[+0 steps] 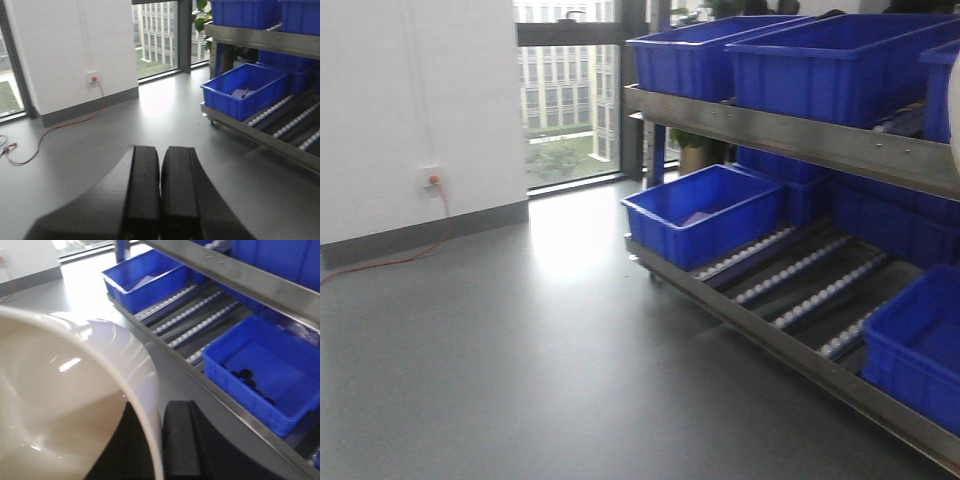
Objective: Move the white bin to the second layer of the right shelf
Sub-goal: 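Approach the roller shelf with blue crates, bin held in right gripper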
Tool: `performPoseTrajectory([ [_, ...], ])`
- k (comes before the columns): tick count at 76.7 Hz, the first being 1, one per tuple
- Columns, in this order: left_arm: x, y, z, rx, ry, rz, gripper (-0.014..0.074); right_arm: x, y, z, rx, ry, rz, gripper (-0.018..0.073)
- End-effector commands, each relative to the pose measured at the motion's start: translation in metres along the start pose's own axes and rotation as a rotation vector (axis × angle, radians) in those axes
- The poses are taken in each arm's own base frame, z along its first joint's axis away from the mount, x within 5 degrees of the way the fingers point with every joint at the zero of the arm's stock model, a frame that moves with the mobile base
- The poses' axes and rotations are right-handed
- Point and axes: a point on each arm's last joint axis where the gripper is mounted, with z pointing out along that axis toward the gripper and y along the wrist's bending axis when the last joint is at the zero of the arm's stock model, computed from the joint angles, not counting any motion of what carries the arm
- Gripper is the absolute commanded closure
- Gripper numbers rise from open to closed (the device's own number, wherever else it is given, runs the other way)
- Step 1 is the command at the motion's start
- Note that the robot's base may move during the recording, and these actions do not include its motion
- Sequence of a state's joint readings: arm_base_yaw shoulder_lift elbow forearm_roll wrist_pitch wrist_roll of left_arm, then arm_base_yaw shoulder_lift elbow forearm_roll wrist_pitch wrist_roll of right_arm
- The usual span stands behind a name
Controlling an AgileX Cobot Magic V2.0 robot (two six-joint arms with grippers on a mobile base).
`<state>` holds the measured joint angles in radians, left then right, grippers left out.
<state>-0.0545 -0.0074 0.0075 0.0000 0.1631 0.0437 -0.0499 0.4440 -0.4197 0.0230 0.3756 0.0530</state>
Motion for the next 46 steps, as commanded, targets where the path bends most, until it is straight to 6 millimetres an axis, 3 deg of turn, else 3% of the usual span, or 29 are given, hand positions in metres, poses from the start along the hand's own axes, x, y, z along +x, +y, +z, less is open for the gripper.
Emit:
performPoseTrajectory([
  [1, 0.0037, -0.0002, 0.0009, -0.001, -0.065, -0.005, 0.0512, -0.0191, 0.0013, -0.0039, -0.008, -0.13, 0.0, 0.051],
  [46, 0.0037, -0.0002, 0.0009, -0.001, -0.065, -0.005, 0.0512, -0.0191, 0.0013, -0.0039, -0.008, -0.13, 0.0, 0.051],
])
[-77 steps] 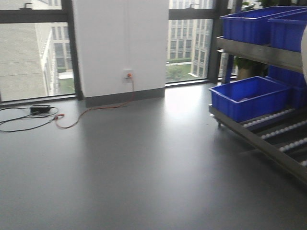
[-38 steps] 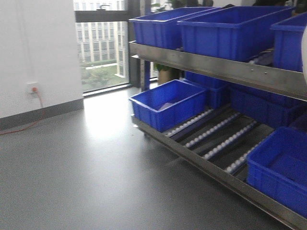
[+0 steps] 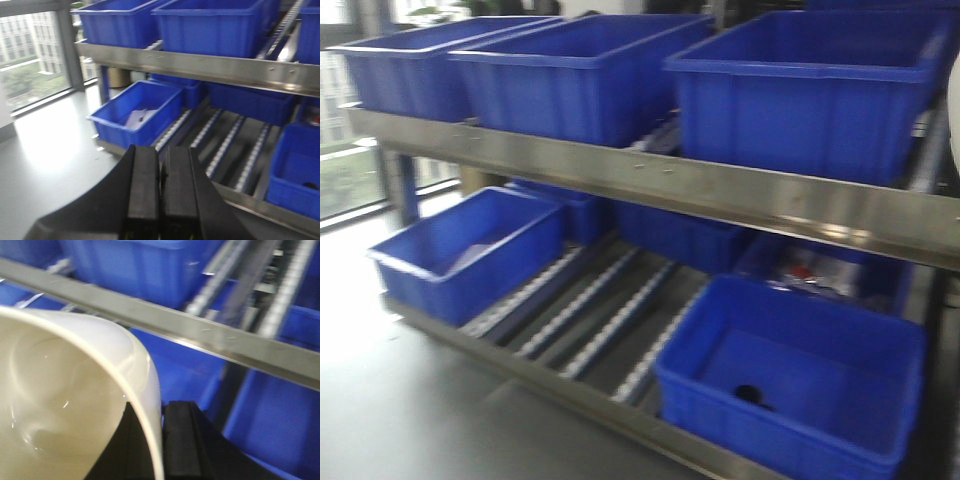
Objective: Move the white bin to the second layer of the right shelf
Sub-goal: 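Approach the roller shelf with blue crates, bin held in right gripper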
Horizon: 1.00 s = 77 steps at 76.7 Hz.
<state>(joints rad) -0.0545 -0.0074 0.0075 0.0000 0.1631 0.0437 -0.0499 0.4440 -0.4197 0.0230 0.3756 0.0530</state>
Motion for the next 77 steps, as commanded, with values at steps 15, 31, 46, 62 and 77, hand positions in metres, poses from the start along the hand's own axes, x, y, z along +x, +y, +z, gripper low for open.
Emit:
performPoseTrajectory([
  [15, 0.0037, -0.0002, 0.0009, -0.001, -0.065, -0.005, 0.0512, -0.0191, 0.0013, -0.0039, -0.008, -0.13, 0.0, 0.051],
  [31, 0.0037, -0.0002, 0.0009, -0.001, -0.065, -0.005, 0.0512, -0.0191, 0.0013, -0.0039, -0.008, -0.13, 0.0, 0.051],
  [46, 0.0037, -0.0002, 0.0009, -0.001, -0.065, -0.005, 0.0512, -0.0191, 0.0013, -0.0039, -0.008, -0.13, 0.0, 0.051],
  [62, 0.0037, -0.0002, 0.0009, -0.001, -0.065, -0.005, 0.0512, -0.0191, 0.0013, -0.0039, -0.008, -0.13, 0.0, 0.051],
  [77, 0.0037, -0.0002, 0.0009, -0.001, -0.065, -0.005, 0.0512, -0.0191, 0.0013, -0.0039, -0.008, -0.13, 0.0, 0.051],
])
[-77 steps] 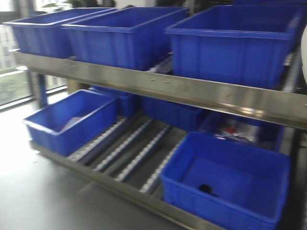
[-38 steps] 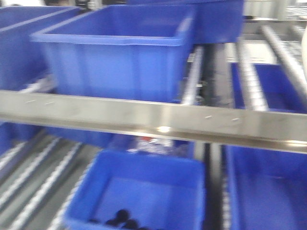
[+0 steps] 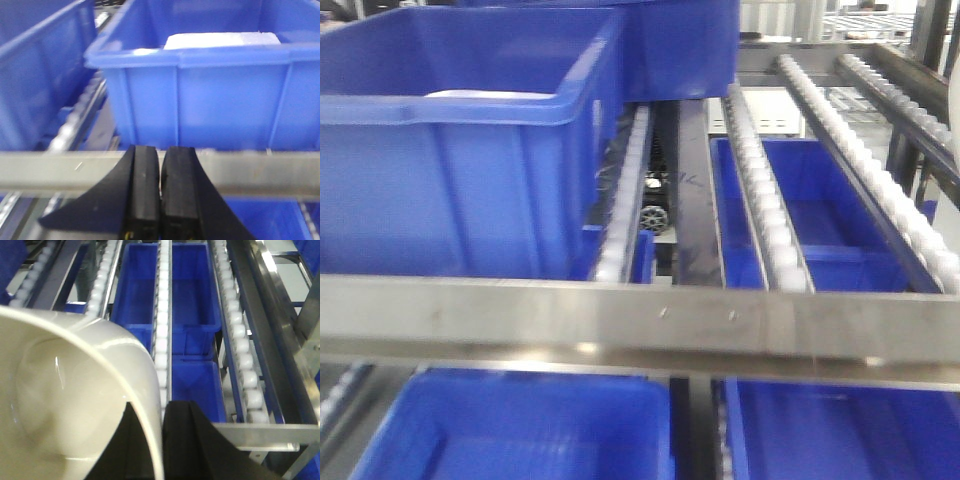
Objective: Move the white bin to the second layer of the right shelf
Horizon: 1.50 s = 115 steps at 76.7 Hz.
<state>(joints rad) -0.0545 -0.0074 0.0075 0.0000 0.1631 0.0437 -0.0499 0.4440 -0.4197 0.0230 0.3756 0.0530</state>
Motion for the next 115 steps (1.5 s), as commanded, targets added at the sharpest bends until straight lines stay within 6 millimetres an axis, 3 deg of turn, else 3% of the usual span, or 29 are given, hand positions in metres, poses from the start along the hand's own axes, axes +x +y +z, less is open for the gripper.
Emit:
performPoseTrajectory([
  [1, 0.0037, -0.0002, 0.0009, -0.001, -0.065, -0.005, 0.0512, -0.0191, 0.0013, -0.0039, -0.008, -0.13, 0.0, 0.051],
  [115, 0.0037, -0.0002, 0.0009, -0.001, -0.065, -0.005, 0.0512, -0.0191, 0.0013, -0.0039, -0.008, -0.13, 0.0, 0.051],
])
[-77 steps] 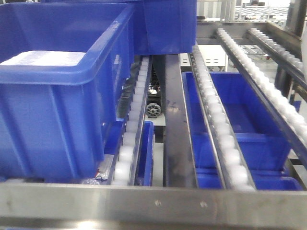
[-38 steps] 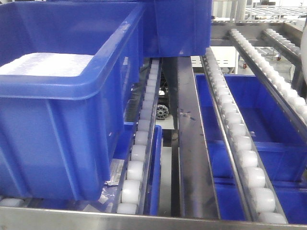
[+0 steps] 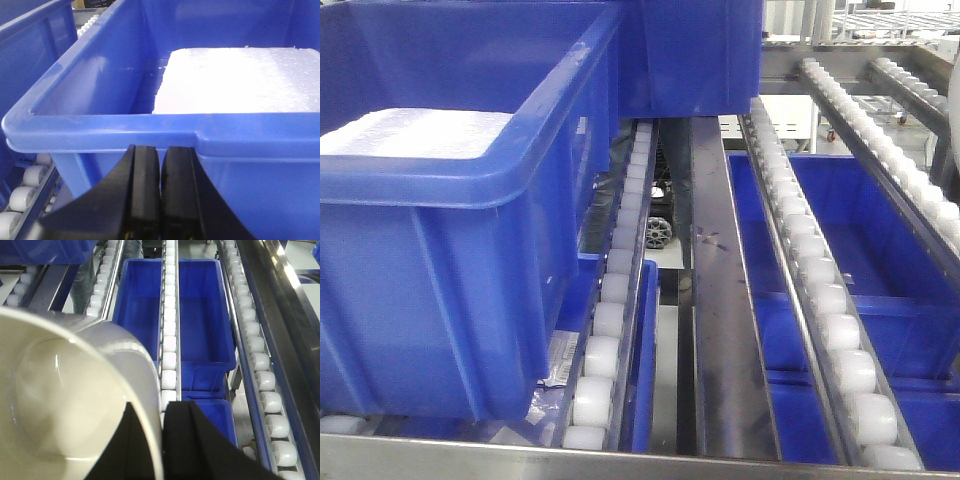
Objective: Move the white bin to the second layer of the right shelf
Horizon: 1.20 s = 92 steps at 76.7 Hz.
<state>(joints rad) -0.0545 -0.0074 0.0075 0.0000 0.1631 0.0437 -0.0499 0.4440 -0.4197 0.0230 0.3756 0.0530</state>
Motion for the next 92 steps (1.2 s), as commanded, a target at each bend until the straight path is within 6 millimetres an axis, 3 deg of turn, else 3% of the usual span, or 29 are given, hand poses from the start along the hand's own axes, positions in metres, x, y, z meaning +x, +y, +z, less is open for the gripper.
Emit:
performPoseTrajectory([
  [1, 0.004, 0.0, 0.001, -0.001, -0.065, -0.005, 0.0512, -0.019, 0.001, -0.004, -0.008, -0.13, 0.0, 0.051],
  [42, 0.004, 0.0, 0.001, -0.001, -0.065, -0.005, 0.0512, -0.018, 0.001, -0.002, -0.007, -0.116, 0.001, 0.051],
  [71, 0.004, 0.0, 0.001, -0.001, -0.065, -0.005, 0.0512, 0.015, -0.001, 0.031, 0.006, 0.076, 0.009, 0.051],
  [92, 0.004, 0.0, 0.001, -0.001, -0.065, -0.005, 0.0512, 0.023, -0.002, 0.048, 0.008, 0.15, 0.041, 0.051],
])
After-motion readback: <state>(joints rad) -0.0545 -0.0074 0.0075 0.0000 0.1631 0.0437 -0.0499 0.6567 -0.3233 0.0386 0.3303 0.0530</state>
